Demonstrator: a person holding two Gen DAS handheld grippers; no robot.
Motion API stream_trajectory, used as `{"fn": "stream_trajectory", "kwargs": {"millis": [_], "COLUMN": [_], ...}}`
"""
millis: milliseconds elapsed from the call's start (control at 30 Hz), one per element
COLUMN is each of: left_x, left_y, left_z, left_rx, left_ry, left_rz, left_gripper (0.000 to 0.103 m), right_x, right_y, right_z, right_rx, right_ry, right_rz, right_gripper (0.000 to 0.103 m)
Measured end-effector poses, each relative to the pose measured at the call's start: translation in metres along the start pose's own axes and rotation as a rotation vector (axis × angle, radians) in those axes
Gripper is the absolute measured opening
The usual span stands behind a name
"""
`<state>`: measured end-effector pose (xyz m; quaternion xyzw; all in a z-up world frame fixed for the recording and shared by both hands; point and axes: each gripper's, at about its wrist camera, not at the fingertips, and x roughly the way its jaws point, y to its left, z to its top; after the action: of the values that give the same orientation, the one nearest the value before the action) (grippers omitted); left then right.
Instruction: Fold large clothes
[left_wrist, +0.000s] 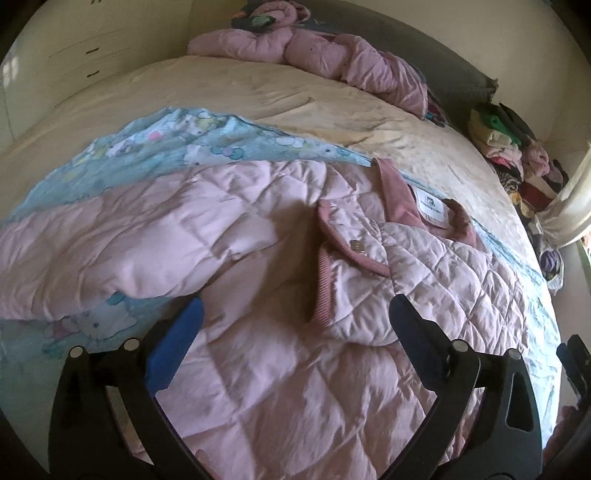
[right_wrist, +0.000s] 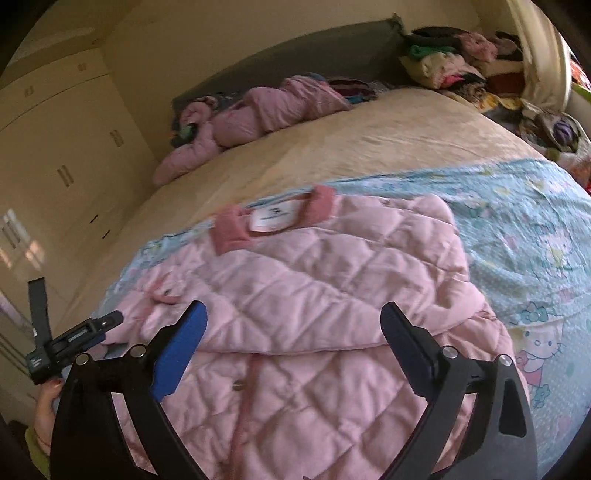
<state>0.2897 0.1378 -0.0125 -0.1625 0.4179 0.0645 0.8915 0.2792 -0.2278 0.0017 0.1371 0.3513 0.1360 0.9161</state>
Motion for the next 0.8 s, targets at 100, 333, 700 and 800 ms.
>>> {"fn": "stream_trajectory", "kwargs": {"millis": [100,333,700,800], "left_x": [-0.007,-0.018,-0.029,-0.034], "left_y": [0.011,0.043,0.099,0.114], "left_z": [0.0,0.002,0.006,0.007], "left_rx": [-0.024,-0.111,-0.271,-0.311], "left_ry": [-0.005,-0.017,-0.032,-0.04], "left_rz": [0.01,0.037,0.039,0.038], "left_gripper": [0.094,0.094,0.094,0.094], "right_x": [-0.002,-0.005,0.005,0.01], "right_y": [0.022,0.07,0.138,0.153], "right_z": [-0.002,-0.001,0.005,0.006], "right_rx": [-0.017,-0.087,-0.185,-0.213], "right_ry": [0.013,0.012,0.015,0.019], "right_rz": [0.048,0.114,0.182,0.201], "right_gripper": [0.097,0.097,0.097,0.097]}}
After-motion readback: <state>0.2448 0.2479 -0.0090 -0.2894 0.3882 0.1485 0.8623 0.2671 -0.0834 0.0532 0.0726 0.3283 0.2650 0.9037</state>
